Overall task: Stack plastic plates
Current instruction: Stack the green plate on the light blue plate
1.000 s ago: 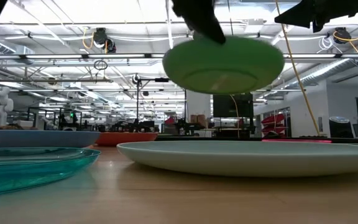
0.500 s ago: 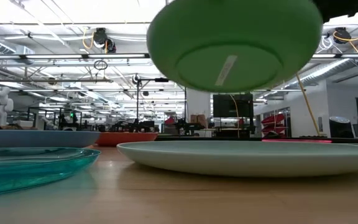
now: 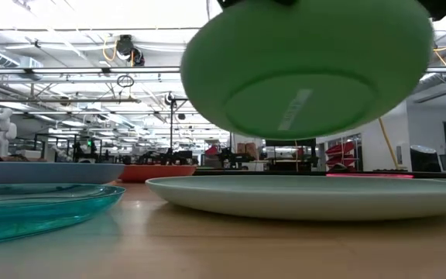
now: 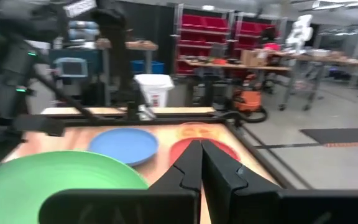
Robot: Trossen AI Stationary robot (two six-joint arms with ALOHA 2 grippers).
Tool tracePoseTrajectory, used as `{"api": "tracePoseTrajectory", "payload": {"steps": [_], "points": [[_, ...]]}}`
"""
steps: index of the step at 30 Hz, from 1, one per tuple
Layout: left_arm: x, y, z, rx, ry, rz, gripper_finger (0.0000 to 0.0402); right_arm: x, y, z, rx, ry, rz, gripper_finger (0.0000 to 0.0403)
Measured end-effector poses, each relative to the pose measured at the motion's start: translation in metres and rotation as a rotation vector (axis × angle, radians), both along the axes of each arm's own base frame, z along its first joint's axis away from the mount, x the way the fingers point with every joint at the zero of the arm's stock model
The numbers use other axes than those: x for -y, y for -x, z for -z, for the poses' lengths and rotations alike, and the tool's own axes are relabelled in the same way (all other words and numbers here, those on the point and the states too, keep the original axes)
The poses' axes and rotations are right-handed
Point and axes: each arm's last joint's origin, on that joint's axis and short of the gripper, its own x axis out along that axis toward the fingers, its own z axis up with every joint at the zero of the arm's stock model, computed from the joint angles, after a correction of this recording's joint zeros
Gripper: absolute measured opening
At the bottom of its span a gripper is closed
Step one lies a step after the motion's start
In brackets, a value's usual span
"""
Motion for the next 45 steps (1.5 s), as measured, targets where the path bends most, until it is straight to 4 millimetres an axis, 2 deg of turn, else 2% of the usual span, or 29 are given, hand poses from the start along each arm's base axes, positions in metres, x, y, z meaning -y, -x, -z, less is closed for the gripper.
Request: {"api": "tracePoseTrajectory", "payload": {"steps": [8, 15, 28, 45], "points": [[0.002, -0.001, 0.022, 0.030, 0.087, -0.018, 0.0010, -0.001, 0.000, 0.002, -0.015, -0.026, -0.018, 0.0000], [0.007, 0.002, 0.022, 0.017, 0.121, -0.033, 0.0010, -0.001, 0.000, 0.002, -0.017, -0.029, -0.018, 0.0000], [0.004, 0.004, 0.025, -0.044, 0.164, -0.074, 0.0010, -0.001, 0.000, 0.001, -0.011, -0.024, -0.018, 0.0000], [0.002, 0.003, 0.026, -0.061, 0.184, -0.097, 0.0034, -0.001, 0.000, 0.001, -0.011, -0.023, -0.018, 0.0000]]}}
